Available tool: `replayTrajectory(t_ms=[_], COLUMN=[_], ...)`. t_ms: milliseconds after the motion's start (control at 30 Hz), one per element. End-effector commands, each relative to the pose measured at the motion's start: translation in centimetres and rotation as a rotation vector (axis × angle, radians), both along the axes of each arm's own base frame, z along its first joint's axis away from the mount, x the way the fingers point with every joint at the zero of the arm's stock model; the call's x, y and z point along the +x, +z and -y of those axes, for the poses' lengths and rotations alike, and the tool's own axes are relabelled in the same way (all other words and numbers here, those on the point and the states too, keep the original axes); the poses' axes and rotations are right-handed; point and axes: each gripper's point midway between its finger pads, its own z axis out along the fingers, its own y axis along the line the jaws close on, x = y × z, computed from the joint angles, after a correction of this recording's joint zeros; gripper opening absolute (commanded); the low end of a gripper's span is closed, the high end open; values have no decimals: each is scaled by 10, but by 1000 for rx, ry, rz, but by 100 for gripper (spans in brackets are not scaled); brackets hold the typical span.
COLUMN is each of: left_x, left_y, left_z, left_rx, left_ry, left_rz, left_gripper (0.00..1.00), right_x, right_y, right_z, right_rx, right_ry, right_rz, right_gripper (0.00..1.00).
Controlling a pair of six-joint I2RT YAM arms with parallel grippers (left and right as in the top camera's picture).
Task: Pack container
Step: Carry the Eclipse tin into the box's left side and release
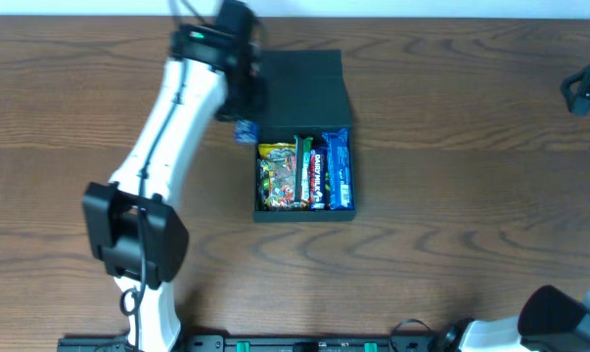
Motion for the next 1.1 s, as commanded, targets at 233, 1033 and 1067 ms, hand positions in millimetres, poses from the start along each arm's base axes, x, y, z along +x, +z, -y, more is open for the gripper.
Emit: replayTrajectory(t_ms=[233,1033,1067], left_x=[-75,-69,-69], left_y=[-36,-70,-70], left_z=[55,43,44], left_rx=[54,114,114], left_ry=[-117,-32,-32], left_rz=[-126,6,6], left_gripper=[6,6,6], right_x=[1,1,1], right_y=[-1,0,0], right_z=[-1,-1,-1], right_rx=[-5,-3,-3], right_ry=[14,16,16], right_rz=[3,4,4], right_gripper=[99,99,99])
